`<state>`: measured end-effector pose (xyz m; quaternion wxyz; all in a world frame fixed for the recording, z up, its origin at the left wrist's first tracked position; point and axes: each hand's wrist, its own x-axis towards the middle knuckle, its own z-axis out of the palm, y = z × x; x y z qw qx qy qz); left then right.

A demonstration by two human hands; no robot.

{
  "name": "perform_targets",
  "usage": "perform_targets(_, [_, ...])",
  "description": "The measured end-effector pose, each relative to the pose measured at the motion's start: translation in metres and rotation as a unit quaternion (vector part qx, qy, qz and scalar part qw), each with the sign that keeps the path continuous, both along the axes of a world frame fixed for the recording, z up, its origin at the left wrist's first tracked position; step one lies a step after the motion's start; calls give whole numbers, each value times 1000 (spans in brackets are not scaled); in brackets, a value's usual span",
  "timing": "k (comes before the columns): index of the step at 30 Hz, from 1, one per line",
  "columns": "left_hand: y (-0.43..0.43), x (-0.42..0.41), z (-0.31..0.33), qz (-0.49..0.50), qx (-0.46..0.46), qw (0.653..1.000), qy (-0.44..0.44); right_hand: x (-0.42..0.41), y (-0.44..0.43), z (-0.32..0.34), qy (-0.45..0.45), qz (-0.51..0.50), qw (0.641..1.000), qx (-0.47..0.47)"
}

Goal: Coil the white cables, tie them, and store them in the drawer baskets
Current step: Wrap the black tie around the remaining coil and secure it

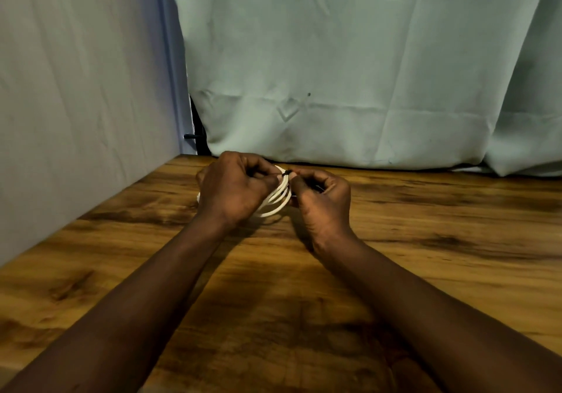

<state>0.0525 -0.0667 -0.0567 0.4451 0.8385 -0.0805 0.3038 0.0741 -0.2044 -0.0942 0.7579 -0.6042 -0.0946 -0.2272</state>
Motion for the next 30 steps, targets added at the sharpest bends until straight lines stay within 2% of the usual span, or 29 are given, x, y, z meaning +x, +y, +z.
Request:
perform_targets(5, [-4, -1, 3, 36, -14, 999, 16, 1, 2, -1, -41, -28, 998, -34])
perform_targets(11, [-11, 3, 0, 120, 32, 992, 26, 0, 1, 1, -27, -37, 999, -15])
perform_targets(16, [-15, 1, -1, 128, 23, 991, 12, -1, 1, 3, -33, -35, 999, -1])
perform_targets(19, [-17, 2, -5, 104, 6, 995, 13, 0, 1, 2, -24, -29, 999, 8])
perform_targets(24, [-9, 10, -10, -50, -77, 993, 71, 3, -2, 2, 1, -15, 999, 35])
perform_targets(30, [-9, 9, -11, -76, -149, 982, 85, 7, -4, 1, 16, 12, 998, 51])
